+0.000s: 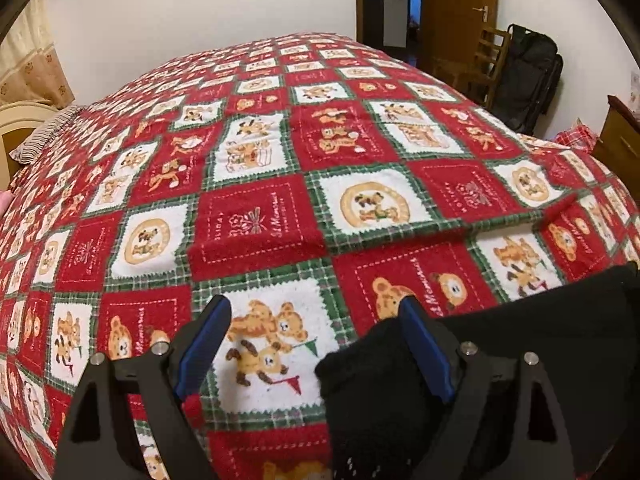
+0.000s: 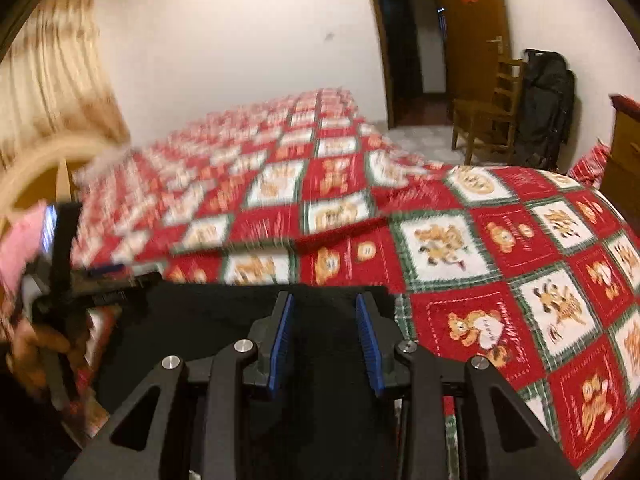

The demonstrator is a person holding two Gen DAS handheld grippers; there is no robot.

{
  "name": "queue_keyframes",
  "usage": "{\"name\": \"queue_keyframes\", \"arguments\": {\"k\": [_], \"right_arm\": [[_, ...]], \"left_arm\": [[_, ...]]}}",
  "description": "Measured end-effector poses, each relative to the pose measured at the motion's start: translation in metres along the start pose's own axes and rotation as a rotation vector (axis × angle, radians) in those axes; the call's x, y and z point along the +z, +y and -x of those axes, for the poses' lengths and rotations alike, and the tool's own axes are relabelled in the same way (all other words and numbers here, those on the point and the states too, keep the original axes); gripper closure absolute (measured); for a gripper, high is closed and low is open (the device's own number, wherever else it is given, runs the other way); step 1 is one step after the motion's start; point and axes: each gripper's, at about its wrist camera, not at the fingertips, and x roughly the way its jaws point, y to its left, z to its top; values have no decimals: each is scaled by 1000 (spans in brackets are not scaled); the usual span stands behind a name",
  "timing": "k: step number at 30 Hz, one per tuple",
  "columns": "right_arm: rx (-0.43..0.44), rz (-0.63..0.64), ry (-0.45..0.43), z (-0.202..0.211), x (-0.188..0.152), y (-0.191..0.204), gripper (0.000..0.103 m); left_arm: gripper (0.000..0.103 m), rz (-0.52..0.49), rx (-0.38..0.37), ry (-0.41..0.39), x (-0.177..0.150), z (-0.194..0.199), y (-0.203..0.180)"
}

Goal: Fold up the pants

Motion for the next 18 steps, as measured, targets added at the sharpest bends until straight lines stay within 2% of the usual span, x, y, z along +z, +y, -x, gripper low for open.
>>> {"name": "queue_keyframes", "arguments": {"k": [2,4,6,11,15,18], "right_arm": [[-5,-56,-30,12,-3,-5,60],[5,-92,-23,15,-8,-9,60],[-2,-113,1,17,-15,-12,60],[-75,-26,-1,28,-26,-1,60],[0,-6,7,28,-26,14,60],[63,99,42,12,-21,46,60]], "left_arm": [[13,3,-10,-10,-1,8,4],[8,6,-5,-25,-3,15,6],[7,11,-4,-31,-4,17,8],[7,26,-42,-40,-12,28,4],[7,20,-50,-34,-27,33,8],[7,103,-94,0,-41,31,25]]}}
